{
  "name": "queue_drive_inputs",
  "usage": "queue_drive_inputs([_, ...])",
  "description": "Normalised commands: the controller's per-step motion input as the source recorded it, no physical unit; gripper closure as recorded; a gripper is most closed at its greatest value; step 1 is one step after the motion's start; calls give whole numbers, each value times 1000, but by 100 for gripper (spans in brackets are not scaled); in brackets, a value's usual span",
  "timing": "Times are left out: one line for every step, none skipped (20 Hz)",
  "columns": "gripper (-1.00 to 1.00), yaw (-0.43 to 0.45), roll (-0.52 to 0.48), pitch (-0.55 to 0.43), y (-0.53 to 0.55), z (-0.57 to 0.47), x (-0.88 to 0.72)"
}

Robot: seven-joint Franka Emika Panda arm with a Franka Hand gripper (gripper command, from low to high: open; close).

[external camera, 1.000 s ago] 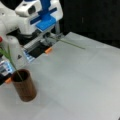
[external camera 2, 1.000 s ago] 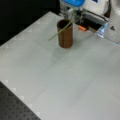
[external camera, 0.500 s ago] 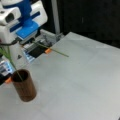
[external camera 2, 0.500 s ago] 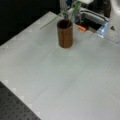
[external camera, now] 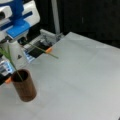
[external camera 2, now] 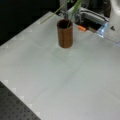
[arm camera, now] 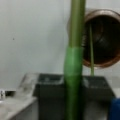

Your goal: Flower insertion into a vase

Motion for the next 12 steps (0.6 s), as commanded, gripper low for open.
queue_drive_inputs([100, 53, -139, -44, -237, -82, -594])
queue_drive_inputs([100, 56, -124, -57, -246, -101, -574])
queue_drive_inputs([100, 65, -100, -72, -266, -122, -573])
queue_drive_inputs([100, 72, -81, -81, -292, -142, -575])
queue_drive_inputs([100, 78, -67, -83, -296, -159, -545])
queue_drive_inputs([100, 89, -59, -84, -283, -159, -513])
queue_drive_inputs([100, 94, -46, -86, -298, -176, -530])
queue_drive_inputs([100, 99, -45, -84, -299, -178, -527])
queue_drive_inputs([100, 102, -46, -89, -295, -195, -515])
queue_drive_inputs([100, 104, -49, -95, -290, -212, -511])
queue_drive_inputs([100, 107, -53, -99, -283, -233, -509])
queue_drive_inputs([100, 108, -58, -101, -272, -244, -512])
